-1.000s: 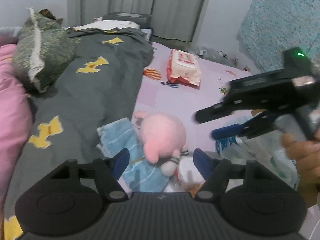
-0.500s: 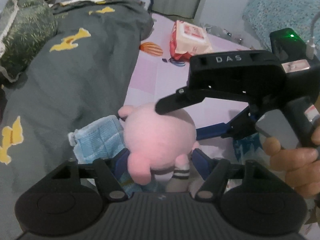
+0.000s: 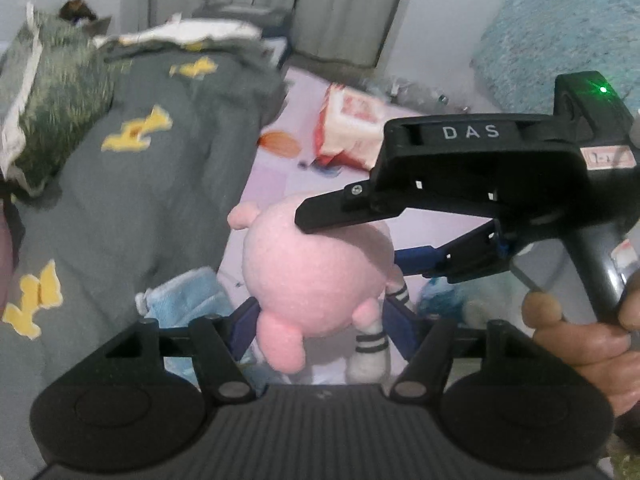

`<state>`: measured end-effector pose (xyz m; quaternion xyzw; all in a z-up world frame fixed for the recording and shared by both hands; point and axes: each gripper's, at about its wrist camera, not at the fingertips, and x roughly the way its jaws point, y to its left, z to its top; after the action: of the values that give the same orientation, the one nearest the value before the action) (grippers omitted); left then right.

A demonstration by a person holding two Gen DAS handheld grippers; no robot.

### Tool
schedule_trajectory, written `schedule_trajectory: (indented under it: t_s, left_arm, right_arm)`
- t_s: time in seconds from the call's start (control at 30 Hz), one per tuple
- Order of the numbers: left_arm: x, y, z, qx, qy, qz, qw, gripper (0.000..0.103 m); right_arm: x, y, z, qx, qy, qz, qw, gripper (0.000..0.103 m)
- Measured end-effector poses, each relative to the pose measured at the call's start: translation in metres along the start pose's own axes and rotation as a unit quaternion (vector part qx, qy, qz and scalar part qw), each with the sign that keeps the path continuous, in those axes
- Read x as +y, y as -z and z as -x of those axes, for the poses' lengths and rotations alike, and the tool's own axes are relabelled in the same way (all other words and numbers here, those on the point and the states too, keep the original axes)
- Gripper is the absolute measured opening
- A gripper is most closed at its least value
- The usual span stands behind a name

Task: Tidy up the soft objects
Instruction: 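Grasp the pink plush pig with the right tool and lift it, then carry the plush pig into the cardboard box and open the right tool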

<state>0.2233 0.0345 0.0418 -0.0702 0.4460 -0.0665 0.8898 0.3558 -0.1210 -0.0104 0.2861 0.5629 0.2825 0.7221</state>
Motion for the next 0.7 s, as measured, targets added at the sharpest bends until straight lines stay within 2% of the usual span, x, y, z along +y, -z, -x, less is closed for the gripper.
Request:
schedule_trajectory:
  t_s: [0.2,0.4,0.57,0.7]
  left_arm:
    - [-0.041,-0.001,0.033,-0.03,0.037,-0.023,0.9986,0.068]
    - [-0.098,0.004,0.049,-0.047,0.084,-0.067,0.9931,0.069]
    - [-0.15,0.013,0.047,-0.044,0.131,-0.103,0.985,0.072]
    - [-0.195,0.02,0.037,-0.032,0.178,-0.138,0.9738,0.074]
  right_arm:
    - [0.012,0.015,0.069,-0.042,-0.006,0.027,0.999,0.074]
    - [-0.005,0.038,0.151,-0.096,0.003,0.022,0.995,0.074]
    - [-0.035,0.066,0.213,-0.144,0.017,-0.003,0.989,0.074]
    - [-0.072,0.09,0.264,-0.185,0.027,-0.046,0.981,0.073]
